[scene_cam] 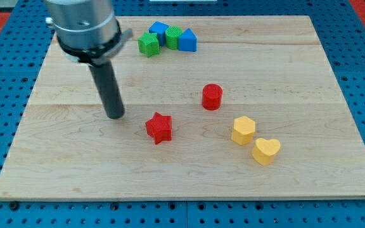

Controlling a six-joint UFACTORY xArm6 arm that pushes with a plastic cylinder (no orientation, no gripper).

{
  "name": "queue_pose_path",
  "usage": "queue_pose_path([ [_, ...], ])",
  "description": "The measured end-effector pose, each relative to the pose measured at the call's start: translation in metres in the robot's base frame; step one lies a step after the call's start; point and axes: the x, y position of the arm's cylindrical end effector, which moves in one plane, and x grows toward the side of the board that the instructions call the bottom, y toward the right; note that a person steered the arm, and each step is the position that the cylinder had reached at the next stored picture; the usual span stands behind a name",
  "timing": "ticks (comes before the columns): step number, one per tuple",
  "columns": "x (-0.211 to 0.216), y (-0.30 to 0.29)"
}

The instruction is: Push the red star left to the yellow heart

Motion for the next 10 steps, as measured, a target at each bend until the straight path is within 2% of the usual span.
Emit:
queue_pose_path([
  [1,-0.005,-0.007],
  [2,-0.023,-0.091],
  [3,-0.02,-0.137],
  [4,0.015,-0.03],
  [5,0.021,0.074],
  [6,0.021,0.117],
  [7,0.01,0.045],
  [8,-0.004,0.037],
  [9,0.024,0.122],
  [10,0.051,0.13],
])
